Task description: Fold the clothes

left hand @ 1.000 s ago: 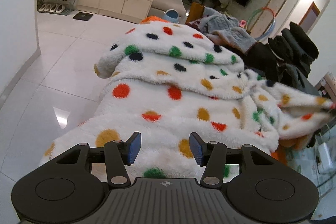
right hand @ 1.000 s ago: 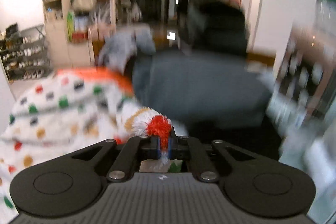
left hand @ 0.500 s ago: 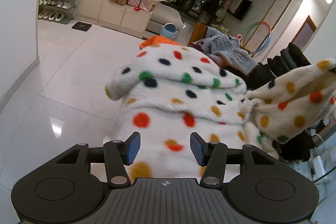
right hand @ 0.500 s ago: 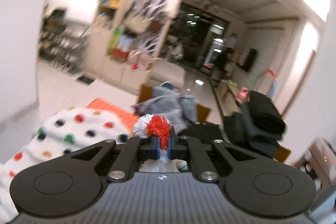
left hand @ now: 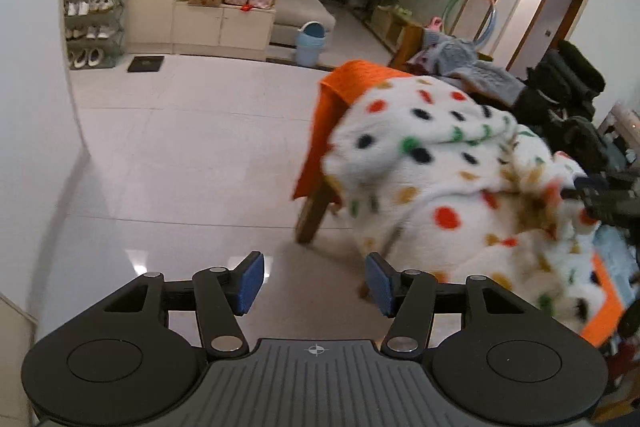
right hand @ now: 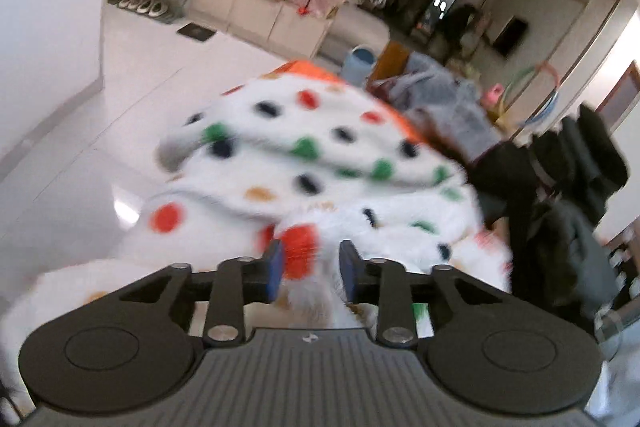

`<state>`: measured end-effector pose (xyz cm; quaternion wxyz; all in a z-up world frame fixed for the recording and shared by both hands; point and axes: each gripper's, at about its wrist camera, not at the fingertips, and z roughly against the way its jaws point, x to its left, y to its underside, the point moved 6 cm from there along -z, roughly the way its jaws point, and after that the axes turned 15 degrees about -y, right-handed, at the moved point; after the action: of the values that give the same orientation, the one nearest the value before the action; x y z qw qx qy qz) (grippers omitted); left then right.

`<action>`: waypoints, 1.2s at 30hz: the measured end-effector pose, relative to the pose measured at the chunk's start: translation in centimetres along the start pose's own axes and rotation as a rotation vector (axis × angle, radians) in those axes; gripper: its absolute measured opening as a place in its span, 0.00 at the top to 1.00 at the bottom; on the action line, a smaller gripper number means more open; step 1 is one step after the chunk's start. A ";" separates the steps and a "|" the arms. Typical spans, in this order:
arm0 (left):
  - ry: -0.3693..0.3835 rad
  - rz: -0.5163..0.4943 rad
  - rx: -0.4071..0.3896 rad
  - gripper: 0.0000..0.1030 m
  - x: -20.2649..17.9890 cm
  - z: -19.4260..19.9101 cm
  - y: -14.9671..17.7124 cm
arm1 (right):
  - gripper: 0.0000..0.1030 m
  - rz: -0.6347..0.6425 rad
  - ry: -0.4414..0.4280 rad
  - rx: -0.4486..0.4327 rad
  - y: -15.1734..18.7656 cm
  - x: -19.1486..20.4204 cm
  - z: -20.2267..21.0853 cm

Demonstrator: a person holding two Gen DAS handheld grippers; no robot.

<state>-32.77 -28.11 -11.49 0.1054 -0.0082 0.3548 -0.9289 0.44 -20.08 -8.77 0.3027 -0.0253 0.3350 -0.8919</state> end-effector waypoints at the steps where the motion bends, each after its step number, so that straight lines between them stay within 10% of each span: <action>1: 0.003 0.003 -0.003 0.41 1.0 0.0 -0.5 | 0.60 -0.005 -0.009 0.005 0.2 1.2 -0.2; 12: 0.113 -0.047 -0.016 0.40 0.1 -3.3 -6.7 | 0.57 -0.264 0.009 -0.105 0.3 2.4 2.0; 28: 0.513 -0.466 0.012 0.36 -10.7 -11.4 -16.6 | 0.56 -1.080 0.368 -0.352 5.8 -1.6 3.5; 36: 0.649 -0.548 0.088 0.35 -20.1 -12.7 -18.2 | 0.56 -1.218 0.500 -0.403 9.3 -0.2 5.9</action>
<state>-17.78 -2.47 -7.76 -0.2624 0.1949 0.3145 -0.8912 6.91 -28.88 -9.90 -0.3496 -0.0584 0.4804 -0.8023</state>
